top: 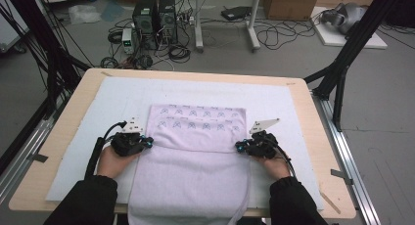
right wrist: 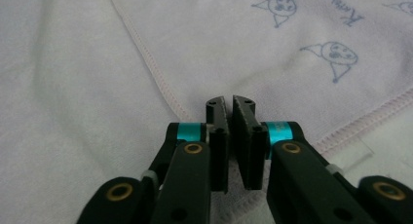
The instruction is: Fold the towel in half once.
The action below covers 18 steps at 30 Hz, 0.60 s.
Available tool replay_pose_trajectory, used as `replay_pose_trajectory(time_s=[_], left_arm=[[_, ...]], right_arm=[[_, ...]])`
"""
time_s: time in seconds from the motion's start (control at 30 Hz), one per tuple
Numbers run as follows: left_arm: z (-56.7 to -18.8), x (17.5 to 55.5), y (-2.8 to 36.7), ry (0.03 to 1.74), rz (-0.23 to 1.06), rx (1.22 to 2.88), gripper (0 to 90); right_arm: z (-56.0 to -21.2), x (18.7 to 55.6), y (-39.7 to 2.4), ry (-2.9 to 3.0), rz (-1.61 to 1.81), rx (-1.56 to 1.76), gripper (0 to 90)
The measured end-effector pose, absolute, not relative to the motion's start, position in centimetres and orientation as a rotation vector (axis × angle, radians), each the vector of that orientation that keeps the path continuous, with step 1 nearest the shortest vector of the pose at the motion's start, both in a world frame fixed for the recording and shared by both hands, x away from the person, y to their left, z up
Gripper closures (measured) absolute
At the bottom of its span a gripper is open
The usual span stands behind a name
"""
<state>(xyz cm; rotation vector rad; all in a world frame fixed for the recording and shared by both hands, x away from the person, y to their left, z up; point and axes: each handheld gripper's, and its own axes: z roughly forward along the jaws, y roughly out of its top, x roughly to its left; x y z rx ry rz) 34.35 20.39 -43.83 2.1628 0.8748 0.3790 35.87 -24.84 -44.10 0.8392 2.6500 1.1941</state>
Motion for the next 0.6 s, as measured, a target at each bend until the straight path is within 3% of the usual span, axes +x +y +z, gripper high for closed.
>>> replay_pose_trajectory(time_s=[0.27,0.5,0.53,0.6], left_arm=[[-40.9,33.1,21.8,0.851,0.367,2.063,85.9],[-39.4,27.7,23.3,0.76,0.371,2.056,85.8],[-39.9,27.1,23.3,0.758,0.356,2.07,84.9],[-40.8,26.5,23.3,0.772,0.366,2.113,72.7]], right_arm=[[-41.1,35.2,-25.8,2.593,1.307,0.807,87.3],[-38.1,30.1,-27.5,2.569,1.369,0.706,89.5],[-38.3,29.4,-27.7,2.572,1.383,0.704,89.4],[-39.1,28.8,-27.5,2.603,1.377,0.694,83.3]])
